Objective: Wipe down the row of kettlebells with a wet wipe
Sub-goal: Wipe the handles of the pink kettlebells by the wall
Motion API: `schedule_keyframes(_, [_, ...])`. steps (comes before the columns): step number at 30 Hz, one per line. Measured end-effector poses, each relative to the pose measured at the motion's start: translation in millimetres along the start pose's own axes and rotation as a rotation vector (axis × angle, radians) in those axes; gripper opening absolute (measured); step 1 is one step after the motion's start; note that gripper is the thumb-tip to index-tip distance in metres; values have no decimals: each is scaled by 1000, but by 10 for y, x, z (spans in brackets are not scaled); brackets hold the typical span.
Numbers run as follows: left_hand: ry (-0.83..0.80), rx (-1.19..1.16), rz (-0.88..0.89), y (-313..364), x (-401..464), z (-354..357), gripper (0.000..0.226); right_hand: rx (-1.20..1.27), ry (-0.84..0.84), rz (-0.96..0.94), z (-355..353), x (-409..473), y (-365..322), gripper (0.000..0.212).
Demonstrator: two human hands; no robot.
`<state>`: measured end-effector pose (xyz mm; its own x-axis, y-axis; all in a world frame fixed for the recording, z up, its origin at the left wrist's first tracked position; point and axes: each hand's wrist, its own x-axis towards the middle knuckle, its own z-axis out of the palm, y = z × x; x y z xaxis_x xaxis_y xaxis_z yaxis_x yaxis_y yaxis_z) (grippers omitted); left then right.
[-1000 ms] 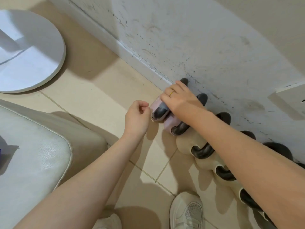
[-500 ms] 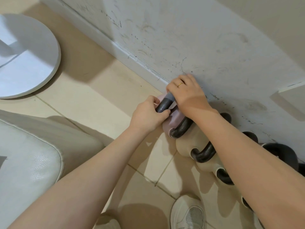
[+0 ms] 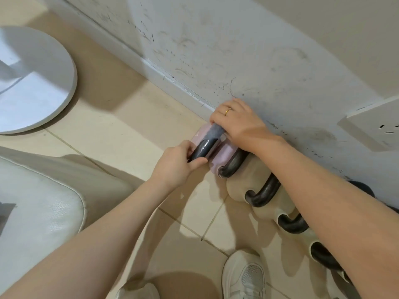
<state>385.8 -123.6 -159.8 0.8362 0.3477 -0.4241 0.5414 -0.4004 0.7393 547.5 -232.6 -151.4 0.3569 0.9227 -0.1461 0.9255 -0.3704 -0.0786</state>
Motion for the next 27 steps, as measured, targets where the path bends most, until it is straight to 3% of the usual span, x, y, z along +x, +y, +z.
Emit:
schedule_keyframes(3, [-27, 93, 9, -24, -63, -29, 47, 201, -15, 122, -6, 3, -121, 40])
schedule_keyframes(7, [-83, 189, -3, -87, -118, -72, 35, 414, -63, 131, -66, -76, -160, 33])
schedule_keyframes(12, [-71, 266, -31, -155, -200, -64, 21, 473, -273, 434, -20, 6, -250, 35])
schedule_keyframes(17, [-55, 191, -46, -182, -163, -143, 15, 875, -114, 560, -18, 157, -490, 44])
schedule_keyframes(22, [-31, 29, -77, -216, -119, -197, 20, 1029, 214, 450, 112, 131, -783, 64])
schedule_keyframes(25, [-29, -7, -68, -204, -92, -211, 14, 1383, 173, 780, 192, 164, -721, 65])
schedule_keyframes(27, [-32, 5, -61, -209, -88, -208, 16, 1557, 122, 837, 209, 159, -693, 55])
